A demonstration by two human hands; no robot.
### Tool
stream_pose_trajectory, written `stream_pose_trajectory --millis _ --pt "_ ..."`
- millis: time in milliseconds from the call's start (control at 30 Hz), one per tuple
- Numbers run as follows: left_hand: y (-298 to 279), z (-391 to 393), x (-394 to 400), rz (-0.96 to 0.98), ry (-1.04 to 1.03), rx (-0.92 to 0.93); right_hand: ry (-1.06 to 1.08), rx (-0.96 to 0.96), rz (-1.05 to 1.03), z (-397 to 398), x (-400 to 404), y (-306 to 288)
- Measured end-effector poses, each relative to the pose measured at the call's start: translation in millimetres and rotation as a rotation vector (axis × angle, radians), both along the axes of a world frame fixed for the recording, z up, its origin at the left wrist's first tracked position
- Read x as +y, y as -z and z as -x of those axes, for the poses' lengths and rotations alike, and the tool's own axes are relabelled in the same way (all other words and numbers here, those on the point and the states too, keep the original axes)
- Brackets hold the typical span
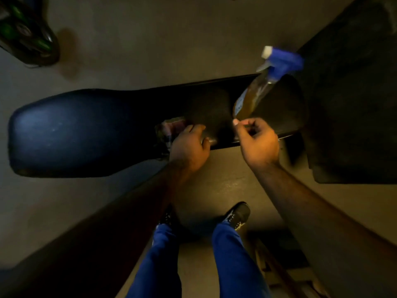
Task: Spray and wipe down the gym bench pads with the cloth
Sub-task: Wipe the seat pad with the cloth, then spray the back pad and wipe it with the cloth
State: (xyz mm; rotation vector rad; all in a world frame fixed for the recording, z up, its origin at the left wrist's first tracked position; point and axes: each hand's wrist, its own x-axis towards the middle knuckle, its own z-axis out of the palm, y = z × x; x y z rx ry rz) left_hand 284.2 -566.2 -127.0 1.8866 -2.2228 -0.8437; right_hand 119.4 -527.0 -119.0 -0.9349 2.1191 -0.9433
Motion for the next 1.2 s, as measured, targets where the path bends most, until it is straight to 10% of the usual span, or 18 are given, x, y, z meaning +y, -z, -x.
stream_pose_trajectory --millis 133,600,867,1200 --pt "-9.7 45.5 -5.3 0.012 0.015 0.012 0.163 -0.107 -0.019 46.0 -19.6 -10.8" --pt "-3.9 77.8 -60.3 0.026 -0.108 0.057 -0.418 -0.035 0.126 105.4 -112.8 -28.8" --pt "21.8 47.9 -95.1 -0.021 -0.157 0.000 -0.334 -0.054 0.209 68.2 -149.6 -24.4" --pt "108.7 -0.2 -138.9 -0.033 -0.127 -0.126 -0.436 0.031 -0.124 10.2 -199.5 8.0"
